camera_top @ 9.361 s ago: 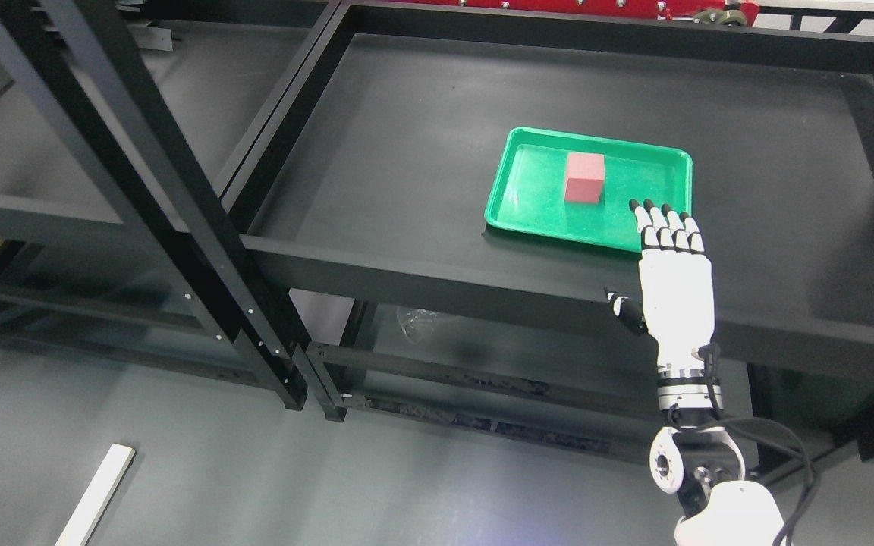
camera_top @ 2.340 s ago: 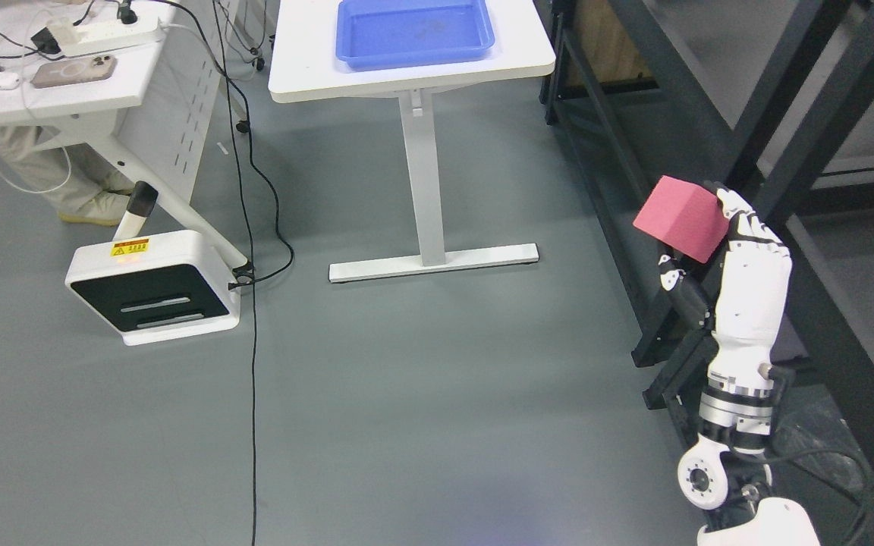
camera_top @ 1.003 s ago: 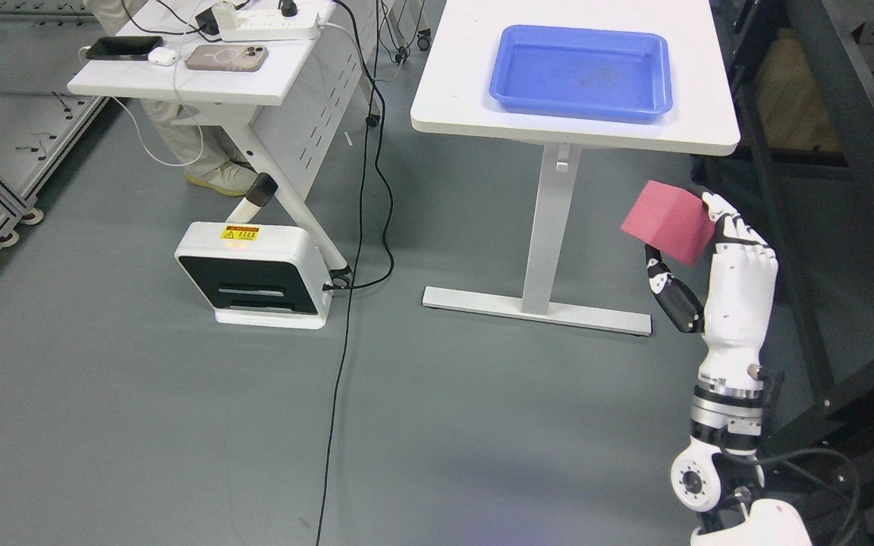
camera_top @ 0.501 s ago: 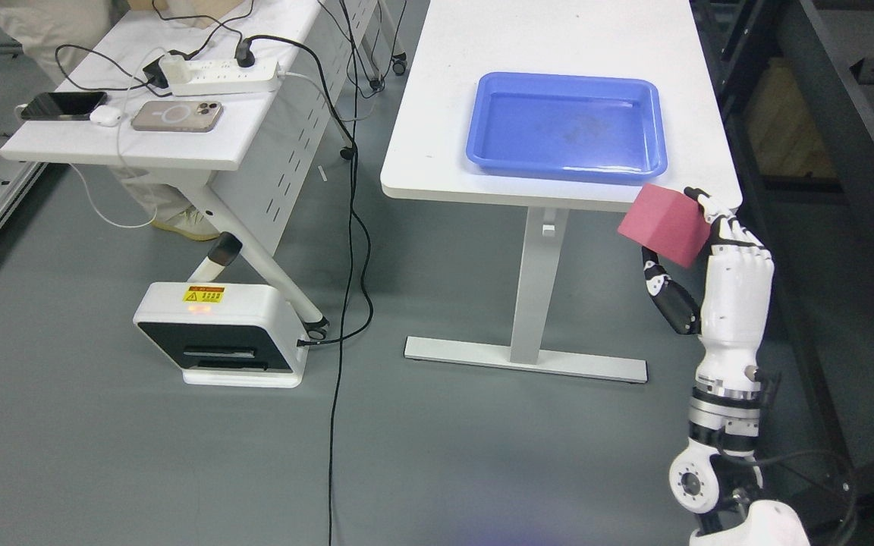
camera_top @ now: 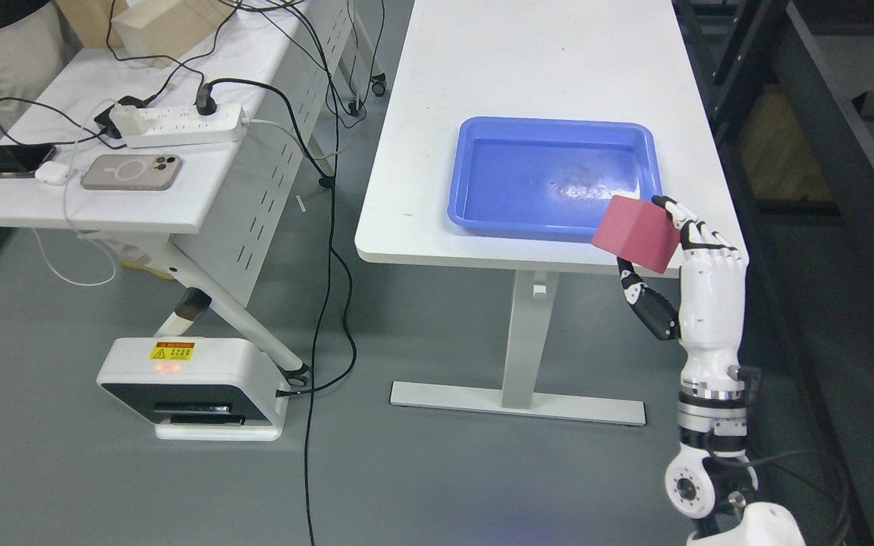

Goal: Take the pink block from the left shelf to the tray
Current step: 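Lower the pink cube into the blue tray with the right hand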

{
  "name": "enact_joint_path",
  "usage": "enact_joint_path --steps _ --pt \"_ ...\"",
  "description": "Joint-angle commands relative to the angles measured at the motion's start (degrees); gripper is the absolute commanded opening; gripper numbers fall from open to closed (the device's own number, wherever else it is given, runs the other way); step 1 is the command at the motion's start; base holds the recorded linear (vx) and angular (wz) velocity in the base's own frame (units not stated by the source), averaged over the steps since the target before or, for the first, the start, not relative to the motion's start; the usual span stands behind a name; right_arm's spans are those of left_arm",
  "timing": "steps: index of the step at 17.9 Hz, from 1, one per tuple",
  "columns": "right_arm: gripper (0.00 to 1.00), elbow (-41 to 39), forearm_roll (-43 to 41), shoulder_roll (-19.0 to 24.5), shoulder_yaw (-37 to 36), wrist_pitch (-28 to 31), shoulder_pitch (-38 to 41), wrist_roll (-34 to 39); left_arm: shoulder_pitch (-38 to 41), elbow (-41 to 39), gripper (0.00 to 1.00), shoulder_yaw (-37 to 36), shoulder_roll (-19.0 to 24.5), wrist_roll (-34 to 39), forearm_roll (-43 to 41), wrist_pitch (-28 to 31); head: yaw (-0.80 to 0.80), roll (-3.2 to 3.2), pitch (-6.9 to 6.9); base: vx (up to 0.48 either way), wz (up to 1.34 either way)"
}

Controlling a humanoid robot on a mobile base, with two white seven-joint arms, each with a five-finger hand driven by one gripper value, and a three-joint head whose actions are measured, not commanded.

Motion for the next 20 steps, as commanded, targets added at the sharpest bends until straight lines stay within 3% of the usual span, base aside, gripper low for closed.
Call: enact_joint_path --steps 1,12,20 --pt "0.05 0.0 1.1 -1.0 2.0 -1.6 0.3 5.4 -1.7 -1.0 1.00 0.0 1.0 0.0 0.0 0.0 0.00 0.00 0.00 0.252 -0.04" --pt "0.04 1.2 3.5 -1.0 4.1 -0.8 0.2 14.5 -1.7 -1.0 1.00 0.0 1.0 0.0 0.0 0.0 0.00 0.00 0.00 0.224 -0.01" --pt "0.04 1.1 6.1 -1.0 4.7 -0.8 1.7 15.9 -1.7 -1.0 1.00 0.0 1.0 0.0 0.0 0.0 0.00 0.00 0.01 0.198 -0.06"
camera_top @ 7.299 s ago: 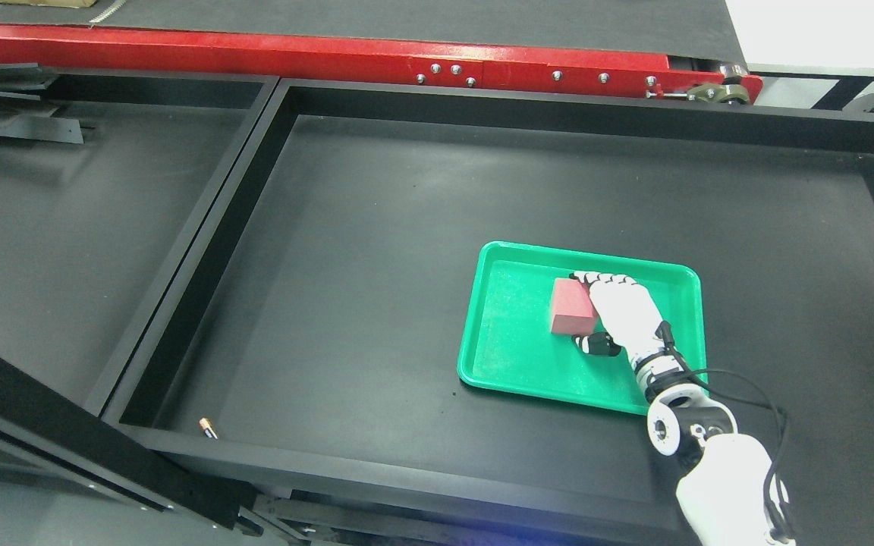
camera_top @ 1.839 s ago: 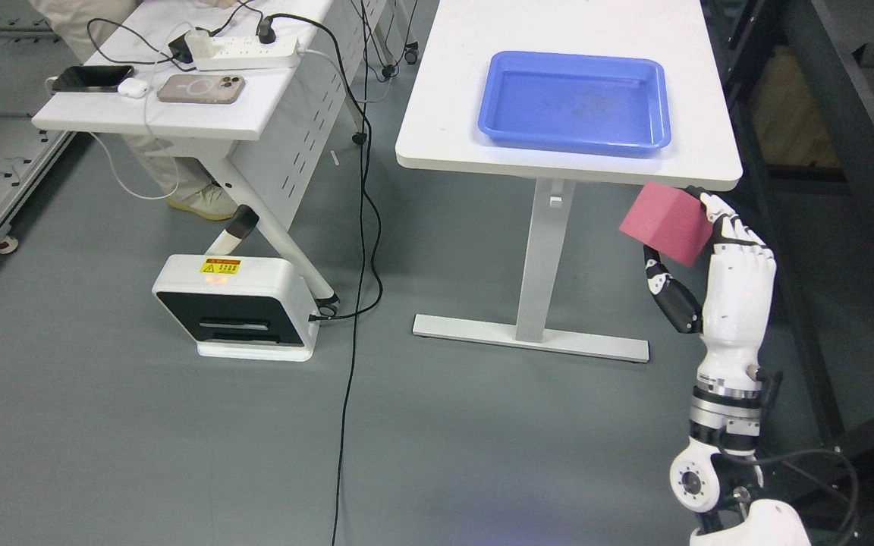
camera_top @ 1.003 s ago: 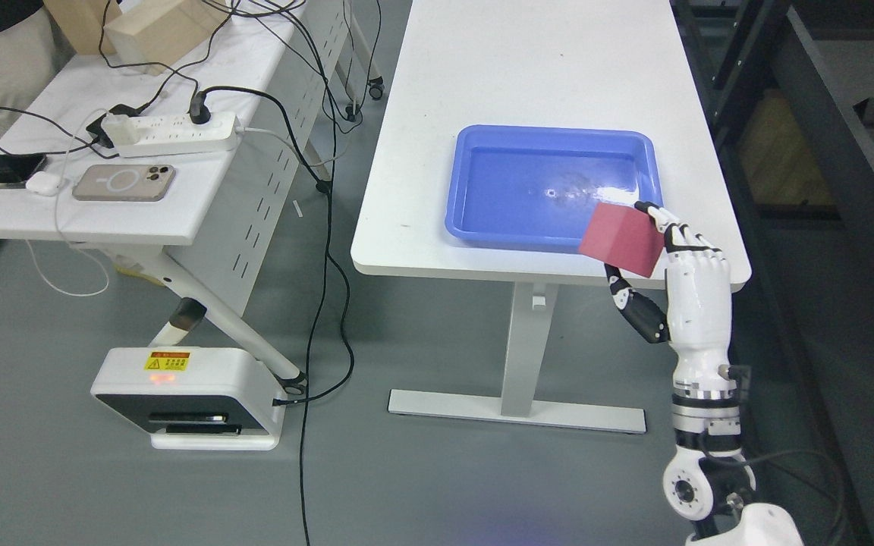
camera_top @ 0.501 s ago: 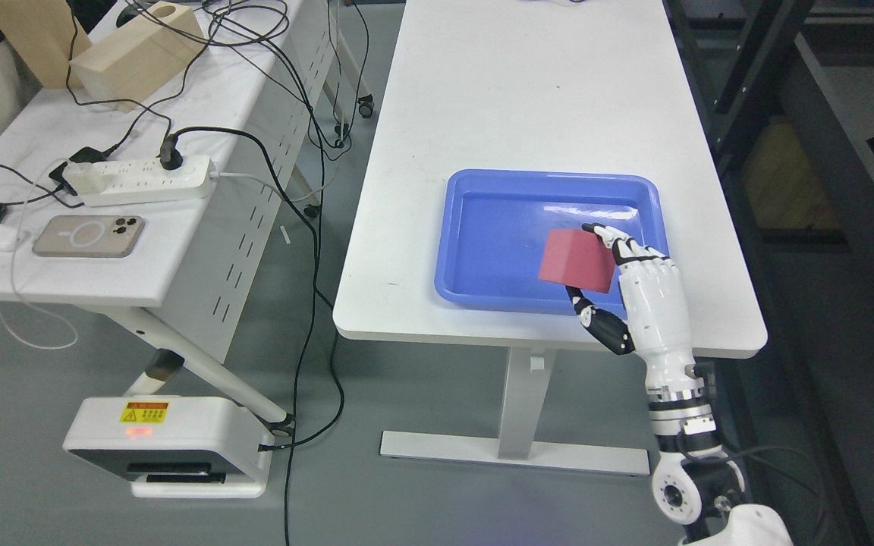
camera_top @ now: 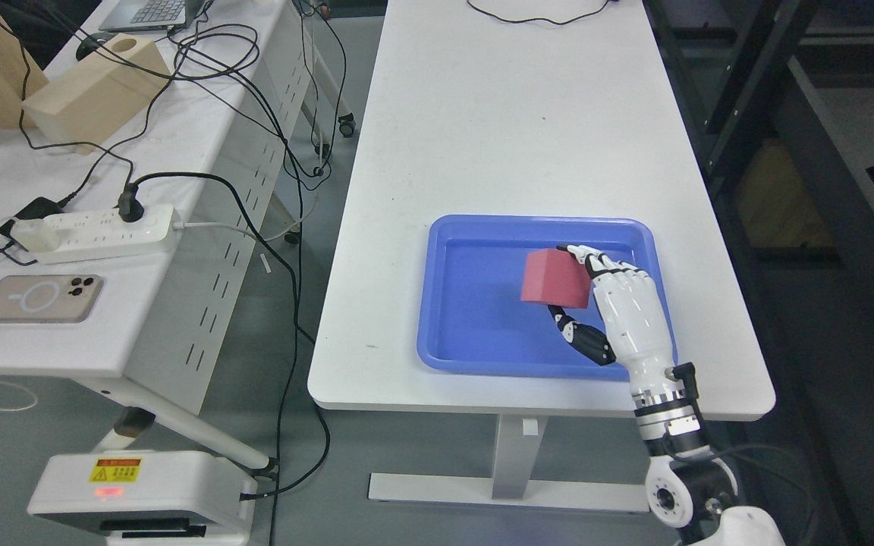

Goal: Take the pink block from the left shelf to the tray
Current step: 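Lower the pink cube into the blue tray with the right hand, then open the right hand to release the pink cube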

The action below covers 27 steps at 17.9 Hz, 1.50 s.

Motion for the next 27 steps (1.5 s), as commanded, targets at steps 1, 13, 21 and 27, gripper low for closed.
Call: enact_joint_path --steps 1,13,21,27 --pt "0.04 0.2 2.0 -1.0 1.2 0.0 2.2 0.7 -1.7 -1.0 1.00 0.0 1.0 0.0 0.0 0.0 0.00 0.00 0.00 0.170 -0.04" --pt "0.46 0.2 -0.7 -1.0 1.1 1.8 4.7 0.7 -1.7 -1.0 1.00 0.0 1.0 0.0 0.0 0.0 0.00 0.00 0.00 0.079 0.00" --pt "0.78 0.2 -6.7 -1.0 0.5 1.8 4.4 2.0 -1.7 -1.0 1.00 0.0 1.0 0.0 0.0 0.0 0.00 0.00 0.00 0.002 0.00" --pt "0.99 0.2 -14.2 -1.0 0.1 1.8 4.6 2.7 -1.7 -1.0 1.00 0.0 1.0 0.0 0.0 0.0 0.00 0.00 0.00 0.000 0.00"
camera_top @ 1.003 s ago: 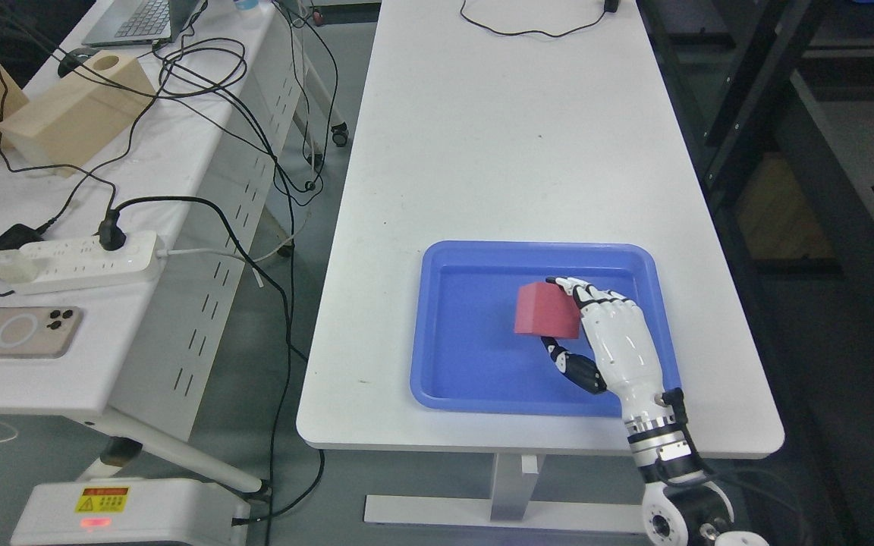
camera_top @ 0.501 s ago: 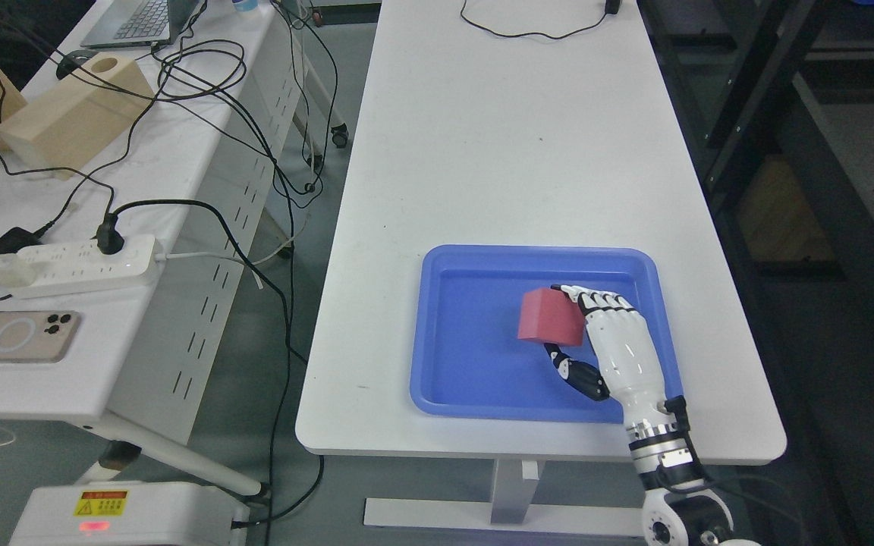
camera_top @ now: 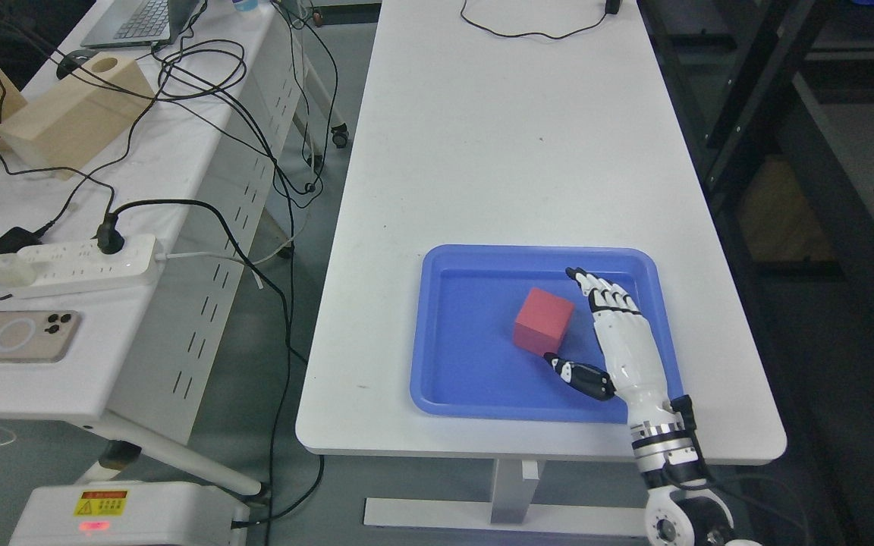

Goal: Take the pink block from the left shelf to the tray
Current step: 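Open the right hand to release the pink cube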

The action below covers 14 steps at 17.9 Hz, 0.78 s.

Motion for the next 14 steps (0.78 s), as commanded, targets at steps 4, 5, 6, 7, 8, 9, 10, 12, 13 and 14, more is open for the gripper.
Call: enact_joint_path --steps 4,5,6,7,8,9,10,12,13,14 --pt "0.99 -0.1 -25.8 -1.0 -2.2 -2.8 -0.6 6.0 -1.8 -1.0 1.00 0.0 1.0 0.0 0.0 0.0 0.00 0.00 0.00 0.000 0.00" --pt "0.99 -0.1 -34.8 -1.0 -2.7 -2.8 -0.7 11.8 -1.7 -1.0 1.00 0.0 1.0 0.0 0.0 0.0 0.00 0.00 0.00 0.000 0.00" --pt "0.99 -0.1 -42.1 -1.0 -4.5 -2.8 -0.9 17.6 -1.7 -1.0 1.00 0.0 1.0 0.0 0.0 0.0 0.00 0.00 0.00 0.000 0.00" --pt "0.99 0.0 -47.4 -1.0 -6.0 -2.7 -1.0 22.5 -1.7 -1.0 1.00 0.0 1.0 0.0 0.0 0.0 0.00 0.00 0.00 0.000 0.00" --pt "0.99 0.0 -50.0 -1.0 -7.1 -2.7 -1.0 25.0 -1.7 -1.0 1.00 0.0 1.0 0.0 0.0 0.0 0.00 0.00 0.00 0.000 0.00" --pt "0.99 0.0 -51.2 -1.0 -8.0 -2.7 -1.0 26.4 -1.7 -1.0 1.00 0.0 1.0 0.0 0.0 0.0 0.00 0.00 0.00 0.000 0.00" --pt "0.99 0.0 -51.9 -1.0 -8.6 -2.7 -1.0 27.1 -1.7 -1.0 1.00 0.0 1.0 0.0 0.0 0.0 0.00 0.00 0.00 0.000 0.00" --pt "0.99 -0.1 -52.4 -1.0 -8.7 -2.9 -1.0 27.1 -1.8 -1.0 1.00 0.0 1.0 0.0 0.0 0.0 0.00 0.00 0.00 0.000 0.00" --pt "0.99 -0.1 -52.8 -1.0 -8.8 -3.0 -1.0 27.1 -1.7 -1.0 1.00 0.0 1.0 0.0 0.0 0.0 0.00 0.00 0.00 0.000 0.00" --pt "0.99 -0.1 -53.5 -1.0 -8.9 -3.2 -1.0 27.1 -1.7 -1.0 1.00 0.0 1.0 0.0 0.0 0.0 0.00 0.00 0.00 0.000 0.00"
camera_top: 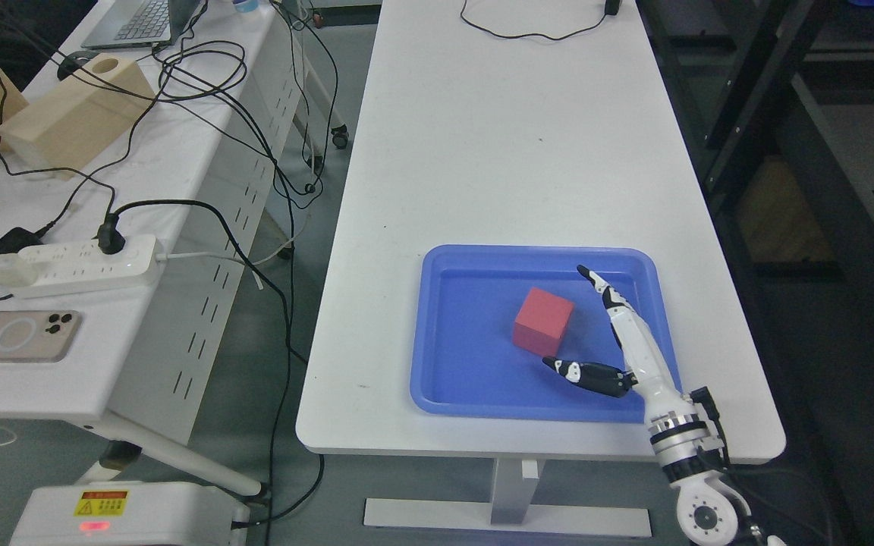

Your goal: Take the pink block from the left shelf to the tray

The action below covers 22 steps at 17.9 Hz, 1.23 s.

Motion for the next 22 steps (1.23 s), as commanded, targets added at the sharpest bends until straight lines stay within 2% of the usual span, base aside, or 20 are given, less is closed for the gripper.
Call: enact_joint_path --steps 1,5,22 --pt "0.99 -0.1 -32.7 -1.0 -3.8 -0.7 -0.1 10.2 -1.8 -1.0 1.00 0.0 1.0 0.0 0.0 0.0 0.00 0.00 0.00 -0.023 0.00" --pt "1.00 -0.1 -37.5 -1.0 -5.1 -1.5 -0.1 11.6 -1.8 -1.0 1.00 0.0 1.0 0.0 0.0 0.0 0.00 0.00 0.00 -0.045 0.00" --pt "1.00 0.6 -37.7 -1.0 -6.6 -1.0 -0.8 11.4 -1.7 -1.0 1.00 0.0 1.0 0.0 0.0 0.0 0.00 0.00 0.00 -0.167 0.02"
